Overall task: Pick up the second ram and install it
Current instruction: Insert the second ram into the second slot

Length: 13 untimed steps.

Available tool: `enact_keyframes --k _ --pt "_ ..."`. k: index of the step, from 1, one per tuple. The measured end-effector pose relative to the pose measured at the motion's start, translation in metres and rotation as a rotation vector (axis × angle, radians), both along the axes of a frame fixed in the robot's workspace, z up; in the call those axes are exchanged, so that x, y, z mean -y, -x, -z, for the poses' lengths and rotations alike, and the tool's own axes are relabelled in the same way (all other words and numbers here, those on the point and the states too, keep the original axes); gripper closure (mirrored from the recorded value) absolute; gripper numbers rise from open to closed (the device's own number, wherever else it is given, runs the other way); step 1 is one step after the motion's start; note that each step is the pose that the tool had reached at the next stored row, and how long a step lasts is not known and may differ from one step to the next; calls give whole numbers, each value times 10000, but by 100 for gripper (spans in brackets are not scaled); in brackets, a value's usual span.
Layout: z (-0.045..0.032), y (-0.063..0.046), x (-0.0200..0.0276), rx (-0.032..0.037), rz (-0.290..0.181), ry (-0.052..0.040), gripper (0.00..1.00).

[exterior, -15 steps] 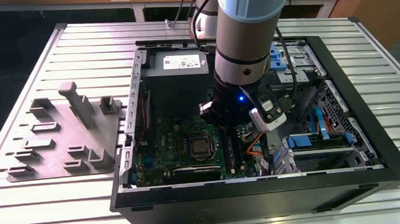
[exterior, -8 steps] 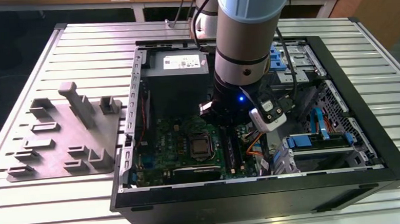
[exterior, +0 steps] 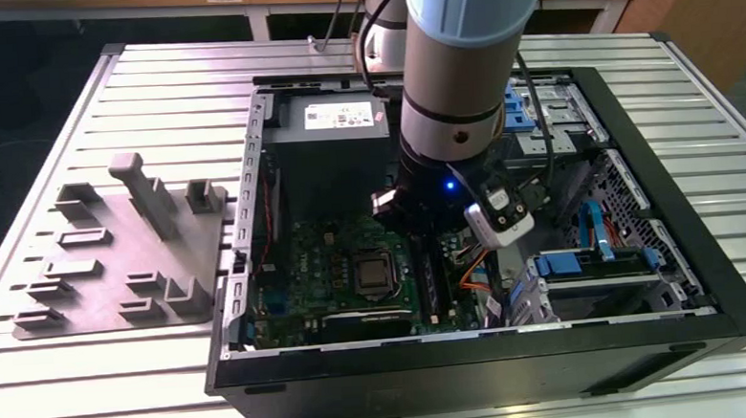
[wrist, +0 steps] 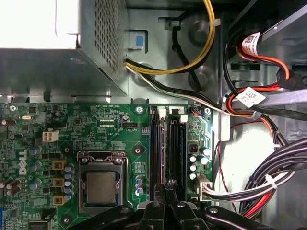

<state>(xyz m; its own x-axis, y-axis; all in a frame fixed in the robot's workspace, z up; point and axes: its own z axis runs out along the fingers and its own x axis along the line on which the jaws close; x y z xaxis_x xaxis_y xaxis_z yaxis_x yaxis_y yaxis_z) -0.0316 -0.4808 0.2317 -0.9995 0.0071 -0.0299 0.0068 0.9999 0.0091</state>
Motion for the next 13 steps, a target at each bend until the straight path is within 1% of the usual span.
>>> enact_keyframes --k 3,5,13 --pt "2 0 1 -1 1 -3 89" --pt "5 0 1 0 0 -21 89" --pt "25 0 10 0 0 -21 89"
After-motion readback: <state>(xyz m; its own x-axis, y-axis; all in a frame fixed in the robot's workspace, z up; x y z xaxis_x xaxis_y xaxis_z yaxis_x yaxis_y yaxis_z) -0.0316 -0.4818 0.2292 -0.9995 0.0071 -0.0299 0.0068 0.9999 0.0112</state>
